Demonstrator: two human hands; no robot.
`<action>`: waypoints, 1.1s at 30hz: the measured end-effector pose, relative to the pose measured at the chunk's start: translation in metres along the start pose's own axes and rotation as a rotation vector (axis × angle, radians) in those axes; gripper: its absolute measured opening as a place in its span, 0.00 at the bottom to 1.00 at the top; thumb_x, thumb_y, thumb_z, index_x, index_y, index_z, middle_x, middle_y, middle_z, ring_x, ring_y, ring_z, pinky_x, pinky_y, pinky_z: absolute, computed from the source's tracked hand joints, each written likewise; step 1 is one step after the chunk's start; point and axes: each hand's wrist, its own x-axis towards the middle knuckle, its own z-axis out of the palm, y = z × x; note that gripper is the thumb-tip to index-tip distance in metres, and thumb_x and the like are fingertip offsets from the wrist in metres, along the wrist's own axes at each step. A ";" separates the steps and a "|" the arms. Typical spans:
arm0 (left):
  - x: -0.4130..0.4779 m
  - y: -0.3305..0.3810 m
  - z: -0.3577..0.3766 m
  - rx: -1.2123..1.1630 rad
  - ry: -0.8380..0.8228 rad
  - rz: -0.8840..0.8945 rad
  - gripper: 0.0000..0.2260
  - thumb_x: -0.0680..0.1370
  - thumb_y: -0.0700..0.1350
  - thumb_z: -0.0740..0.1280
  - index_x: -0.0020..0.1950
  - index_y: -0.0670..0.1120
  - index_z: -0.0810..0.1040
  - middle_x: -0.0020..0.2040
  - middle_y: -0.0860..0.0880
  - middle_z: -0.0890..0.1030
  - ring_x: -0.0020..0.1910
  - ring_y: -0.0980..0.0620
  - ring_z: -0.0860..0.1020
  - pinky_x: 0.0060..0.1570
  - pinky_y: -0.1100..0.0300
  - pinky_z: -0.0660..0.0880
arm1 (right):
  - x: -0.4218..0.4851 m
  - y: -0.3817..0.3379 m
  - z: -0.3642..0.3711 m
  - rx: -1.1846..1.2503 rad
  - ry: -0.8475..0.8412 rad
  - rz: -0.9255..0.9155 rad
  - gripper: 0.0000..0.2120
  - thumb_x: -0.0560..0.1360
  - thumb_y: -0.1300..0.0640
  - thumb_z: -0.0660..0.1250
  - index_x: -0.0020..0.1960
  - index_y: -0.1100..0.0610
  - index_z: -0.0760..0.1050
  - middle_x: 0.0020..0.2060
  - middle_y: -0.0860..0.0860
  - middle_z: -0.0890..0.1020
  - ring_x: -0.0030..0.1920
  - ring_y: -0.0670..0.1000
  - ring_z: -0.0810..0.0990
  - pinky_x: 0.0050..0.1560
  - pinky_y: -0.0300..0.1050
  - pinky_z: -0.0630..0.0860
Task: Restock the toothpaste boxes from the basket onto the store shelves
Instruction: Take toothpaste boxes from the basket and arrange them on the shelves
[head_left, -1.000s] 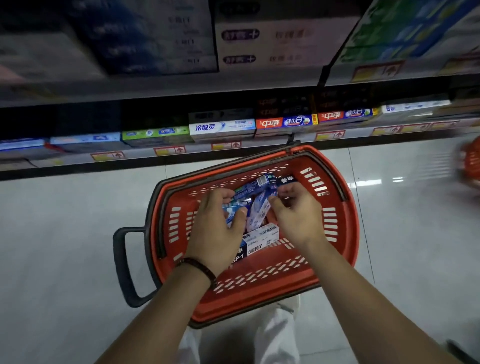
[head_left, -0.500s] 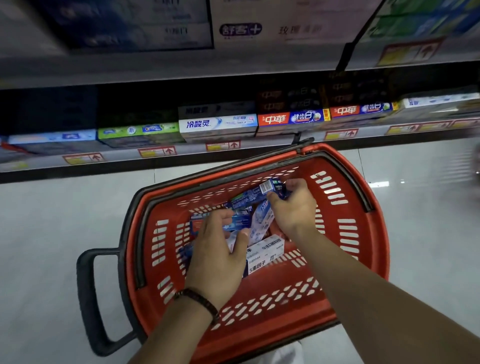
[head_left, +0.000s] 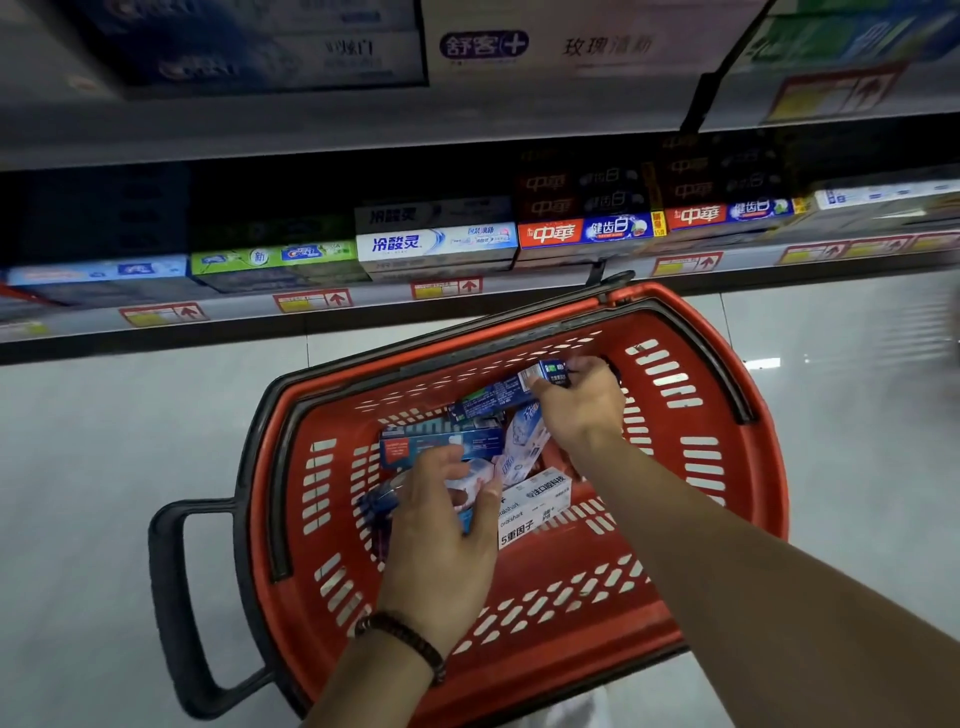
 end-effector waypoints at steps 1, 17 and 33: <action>-0.001 0.001 -0.001 0.006 -0.002 -0.001 0.16 0.81 0.56 0.68 0.66 0.63 0.66 0.63 0.61 0.76 0.61 0.56 0.78 0.59 0.57 0.78 | -0.002 0.001 -0.002 0.014 -0.017 0.004 0.22 0.77 0.54 0.79 0.65 0.55 0.74 0.51 0.50 0.81 0.45 0.46 0.81 0.43 0.40 0.78; -0.023 0.055 -0.021 0.005 -0.039 -0.067 0.15 0.82 0.55 0.69 0.65 0.61 0.68 0.63 0.59 0.75 0.54 0.62 0.79 0.45 0.70 0.74 | -0.094 -0.008 -0.092 0.338 -0.139 -0.082 0.19 0.75 0.64 0.79 0.59 0.49 0.79 0.53 0.58 0.85 0.52 0.61 0.85 0.46 0.48 0.86; -0.084 0.199 -0.117 -0.257 0.097 -0.040 0.34 0.72 0.69 0.62 0.75 0.56 0.66 0.62 0.57 0.78 0.58 0.51 0.82 0.58 0.45 0.82 | -0.258 -0.121 -0.242 0.553 -0.167 -0.176 0.21 0.75 0.73 0.73 0.63 0.56 0.79 0.47 0.54 0.89 0.50 0.57 0.89 0.45 0.56 0.87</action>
